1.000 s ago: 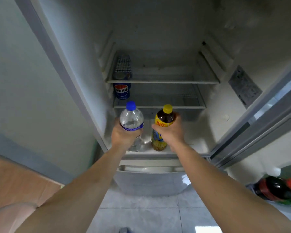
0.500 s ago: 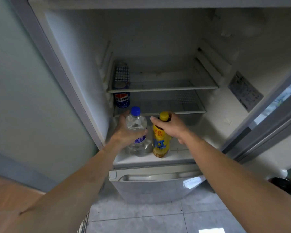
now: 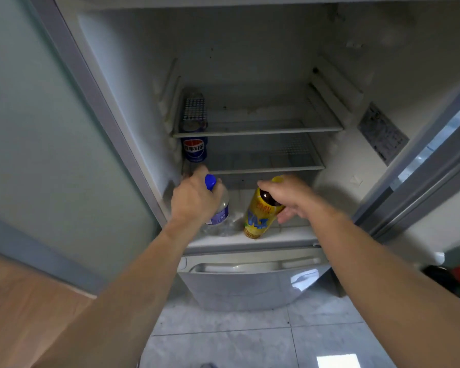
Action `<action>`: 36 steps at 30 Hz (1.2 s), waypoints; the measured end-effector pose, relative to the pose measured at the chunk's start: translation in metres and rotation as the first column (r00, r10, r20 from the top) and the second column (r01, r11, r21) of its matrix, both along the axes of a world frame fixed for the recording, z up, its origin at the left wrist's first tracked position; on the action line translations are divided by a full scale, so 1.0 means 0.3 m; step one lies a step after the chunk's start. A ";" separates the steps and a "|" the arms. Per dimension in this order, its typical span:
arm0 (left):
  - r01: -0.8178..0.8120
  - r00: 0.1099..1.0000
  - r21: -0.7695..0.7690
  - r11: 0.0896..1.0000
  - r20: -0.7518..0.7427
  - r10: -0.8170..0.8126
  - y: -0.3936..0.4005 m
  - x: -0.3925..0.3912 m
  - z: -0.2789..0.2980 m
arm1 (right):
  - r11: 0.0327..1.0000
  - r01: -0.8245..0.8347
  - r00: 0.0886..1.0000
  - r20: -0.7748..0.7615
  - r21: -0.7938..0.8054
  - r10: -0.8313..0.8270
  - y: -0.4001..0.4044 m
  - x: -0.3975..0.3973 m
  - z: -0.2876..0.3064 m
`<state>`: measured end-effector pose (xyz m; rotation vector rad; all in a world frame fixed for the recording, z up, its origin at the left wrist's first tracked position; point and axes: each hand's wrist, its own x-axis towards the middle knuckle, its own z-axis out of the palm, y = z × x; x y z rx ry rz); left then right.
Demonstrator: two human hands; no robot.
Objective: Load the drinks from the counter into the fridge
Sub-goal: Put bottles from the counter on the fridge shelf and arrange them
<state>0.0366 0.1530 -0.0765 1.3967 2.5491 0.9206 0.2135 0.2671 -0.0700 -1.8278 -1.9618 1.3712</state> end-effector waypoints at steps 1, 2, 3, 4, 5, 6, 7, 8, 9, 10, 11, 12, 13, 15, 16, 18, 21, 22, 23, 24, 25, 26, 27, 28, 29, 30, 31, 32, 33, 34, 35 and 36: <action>-0.010 1.000 0.056 0.998 -0.003 0.010 -0.037 0.021 -0.016 | 0.996 0.086 0.993 -0.087 0.016 -0.084 -0.019 0.018 -0.018; -0.022 1.000 0.107 0.994 0.010 0.021 -0.072 0.040 -0.033 | 0.986 0.166 0.974 -0.161 0.034 -0.158 -0.041 0.038 -0.038; -0.045 0.999 0.154 0.987 0.033 0.040 -0.107 0.056 -0.052 | 0.971 0.238 0.945 -0.239 0.027 -0.225 -0.064 0.058 -0.059; -0.079 0.996 0.203 0.976 0.060 0.068 -0.139 0.072 -0.073 | 0.951 0.307 0.899 -0.324 -0.018 -0.296 -0.090 0.078 -0.082; -0.118 0.991 0.249 0.961 0.092 0.098 -0.169 0.089 -0.094 | 0.923 0.373 0.831 -0.408 -0.096 -0.379 -0.119 0.098 -0.106; -0.152 0.984 0.290 0.945 0.130 0.119 -0.196 0.105 -0.116 | 0.883 0.428 0.741 -0.483 -0.196 -0.466 -0.153 0.113 -0.132; -0.181 0.977 0.330 0.926 0.168 0.131 -0.218 0.122 -0.136 | 0.835 0.463 0.637 -0.543 -0.298 -0.547 -0.187 0.125 -0.161; -0.212 0.968 0.370 0.904 0.208 0.142 -0.236 0.140 -0.156 | 0.791 0.480 0.537 -0.585 -0.380 -0.607 -0.223 0.133 -0.193; -0.253 0.953 0.404 0.879 0.262 0.154 -0.252 0.154 -0.179 | 0.757 0.490 0.458 -0.611 -0.433 -0.645 -0.257 0.136 -0.224; -0.314 0.925 0.423 0.850 0.336 0.175 -0.268 0.167 -0.202 | 0.735 0.494 0.405 -0.625 -0.464 -0.667 -0.288 0.137 -0.253; -0.401 0.877 0.417 0.816 0.431 0.211 -0.281 0.177 -0.227 | 0.722 0.490 0.369 -0.634 -0.488 -0.680 -0.313 0.137 -0.275; -0.498 0.805 0.381 0.779 0.538 0.252 -0.293 0.185 -0.254 | 0.710 0.477 0.346 -0.633 -0.517 -0.693 -0.332 0.138 -0.295; -0.587 0.714 0.322 0.743 0.639 0.286 -0.304 0.190 -0.284 | 0.695 0.456 0.328 -0.620 -0.556 -0.712 -0.345 0.138 -0.310; -0.688 0.551 0.216 0.693 0.777 0.305 -0.327 0.210 -0.355 | 0.640 0.385 0.309 -0.561 -0.665 -0.768 -0.363 0.140 -0.331; -0.708 0.488 0.186 0.682 0.826 0.282 -0.335 0.224 -0.384 | 0.618 0.339 0.324 -0.529 -0.709 -0.785 -0.368 0.139 -0.338; -0.724 0.368 0.113 0.680 0.898 0.243 -0.347 0.250 -0.431 | 0.629 0.297 0.459 -0.470 -0.719 -0.754 -0.374 0.137 -0.357; -0.704 0.103 -0.076 0.706 0.973 0.208 -0.337 0.262 -0.455 | 0.693 0.300 0.620 -0.419 -0.655 -0.664 -0.377 0.132 -0.388; -0.656 0.010 -0.142 0.741 0.980 0.197 -0.325 0.261 -0.452 | 0.712 0.296 0.651 -0.411 -0.637 -0.638 -0.382 0.125 -0.398; -0.590 -0.057 -0.189 0.785 0.980 0.193 -0.309 0.260 -0.445 | 0.729 0.281 0.677 -0.410 -0.624 -0.612 -0.388 0.115 -0.406; -0.517 -0.096 -0.212 0.830 0.977 0.190 -0.292 0.259 -0.438 | 0.743 0.260 0.699 -0.410 -0.617 -0.586 -0.395 0.103 -0.414; -0.454 -0.112 -0.223 0.863 0.975 0.193 -0.273 0.261 -0.434 | 0.756 0.240 0.719 -0.411 -0.609 -0.560 -0.403 0.092 -0.424; -0.406 -0.112 -0.238 0.882 0.971 0.211 -0.258 0.267 -0.431 | 0.766 0.226 0.739 -0.406 -0.602 -0.537 -0.409 0.081 -0.435; -0.377 -0.104 -0.262 0.888 0.965 0.241 -0.247 0.271 -0.431 | 0.774 0.217 0.762 -0.393 -0.594 -0.515 -0.413 0.075 -0.445; -0.358 -0.090 -0.290 0.887 0.957 0.277 -0.240 0.275 -0.434 | 0.782 0.211 0.785 -0.375 -0.586 -0.493 -0.416 0.073 -0.453; -0.347 -0.073 -0.317 0.883 0.948 0.311 -0.238 0.276 -0.437 | 0.793 0.207 0.806 -0.359 -0.573 -0.470 -0.420 0.077 -0.461; -0.345 -0.058 -0.336 0.876 0.940 0.338 -0.238 0.274 -0.440 | 0.809 0.207 0.823 -0.350 -0.550 -0.448 -0.425 0.083 -0.470; -0.351 -0.046 -0.344 0.871 0.935 0.350 -0.240 0.267 -0.446 | 0.829 0.213 0.835 -0.345 -0.516 -0.429 -0.430 0.091 -0.479; -0.363 -0.038 -0.339 0.868 0.936 0.350 -0.246 0.258 -0.454 | 0.853 0.219 0.846 -0.343 -0.473 -0.408 -0.437 0.096 -0.487; -0.375 -0.024 -0.325 0.869 0.940 0.341 -0.253 0.249 -0.463 | 0.877 0.219 0.856 -0.347 -0.427 -0.383 -0.442 0.100 -0.492; -0.382 -0.005 -0.302 0.873 0.946 0.325 -0.263 0.239 -0.469 | 0.894 0.218 0.860 -0.357 -0.392 -0.366 -0.446 0.099 -0.492; -0.388 0.014 -0.276 0.879 0.952 0.306 -0.272 0.228 -0.472 | 0.898 0.223 0.852 -0.372 -0.380 -0.368 -0.446 0.094 -0.486; -0.393 0.028 -0.256 0.883 0.957 0.290 -0.281 0.220 -0.472 | 0.888 0.235 0.831 -0.393 -0.394 -0.394 -0.445 0.085 -0.473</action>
